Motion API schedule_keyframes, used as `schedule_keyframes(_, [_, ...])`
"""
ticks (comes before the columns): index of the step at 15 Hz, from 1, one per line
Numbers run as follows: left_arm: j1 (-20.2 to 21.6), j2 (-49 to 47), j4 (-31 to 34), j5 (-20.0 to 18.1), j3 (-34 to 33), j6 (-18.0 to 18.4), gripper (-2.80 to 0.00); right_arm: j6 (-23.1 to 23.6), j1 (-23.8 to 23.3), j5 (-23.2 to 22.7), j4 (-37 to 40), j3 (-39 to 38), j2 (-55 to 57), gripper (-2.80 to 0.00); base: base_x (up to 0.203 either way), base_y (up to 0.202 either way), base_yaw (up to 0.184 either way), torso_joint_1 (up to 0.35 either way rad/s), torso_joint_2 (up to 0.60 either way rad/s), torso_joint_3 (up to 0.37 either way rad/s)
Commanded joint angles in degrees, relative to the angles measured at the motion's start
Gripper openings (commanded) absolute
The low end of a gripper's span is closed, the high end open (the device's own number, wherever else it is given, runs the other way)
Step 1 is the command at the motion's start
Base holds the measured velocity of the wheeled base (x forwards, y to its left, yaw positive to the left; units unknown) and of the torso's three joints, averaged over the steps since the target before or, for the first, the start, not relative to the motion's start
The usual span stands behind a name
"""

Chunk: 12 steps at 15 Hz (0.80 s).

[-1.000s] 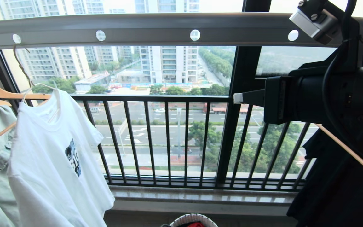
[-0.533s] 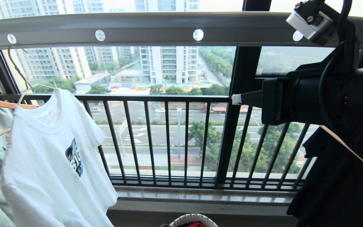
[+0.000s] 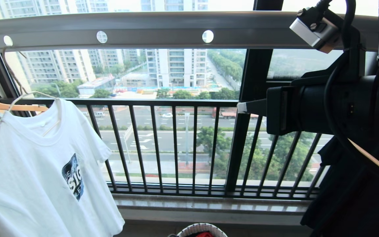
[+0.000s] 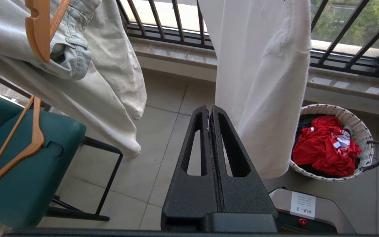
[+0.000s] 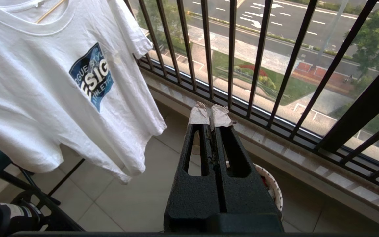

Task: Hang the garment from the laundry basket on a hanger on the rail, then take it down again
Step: Take the clothes off the clothes rack

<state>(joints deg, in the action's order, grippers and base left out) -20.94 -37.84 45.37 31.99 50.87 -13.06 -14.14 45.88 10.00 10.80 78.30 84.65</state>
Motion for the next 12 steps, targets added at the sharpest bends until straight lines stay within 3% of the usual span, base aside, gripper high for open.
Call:
schedule_keyframes(1, [1.6, -1.1, 2.4, 0.0, 0.6, -0.2, 0.0, -0.1, 1.0, 0.0, 0.2, -0.3, 0.9, -2.8, 0.0, 0.0, 0.0, 0.0, 0.0, 0.0])
schedule_keyframes(5, [4.9, -2.4, 2.8, -0.7, 1.9, 0.0, 0.0, -0.1, 1.0, 0.0, 0.2, -0.4, 0.8, -2.8, 0.0, 0.0, 0.0, 0.0, 0.0, 0.0])
schedule_keyframes(9, [4.9, -0.2, 5.2, -11.6, 0.9, -0.8, 0.0, -0.1, 1.0, 0.0, 0.1, -0.7, 1.9, -2.8, 0.0, 0.0, 0.0, 0.0, 0.0, 0.0])
schedule_keyframes(12, [4.9, -1.6, 4.5, -10.6, -0.9, -1.0, 0.0, -0.1, 1.0, 0.0, 0.0, -0.7, 2.7, -2.8, 0.0, 0.0, 0.0, 0.0, 0.0, 0.0])
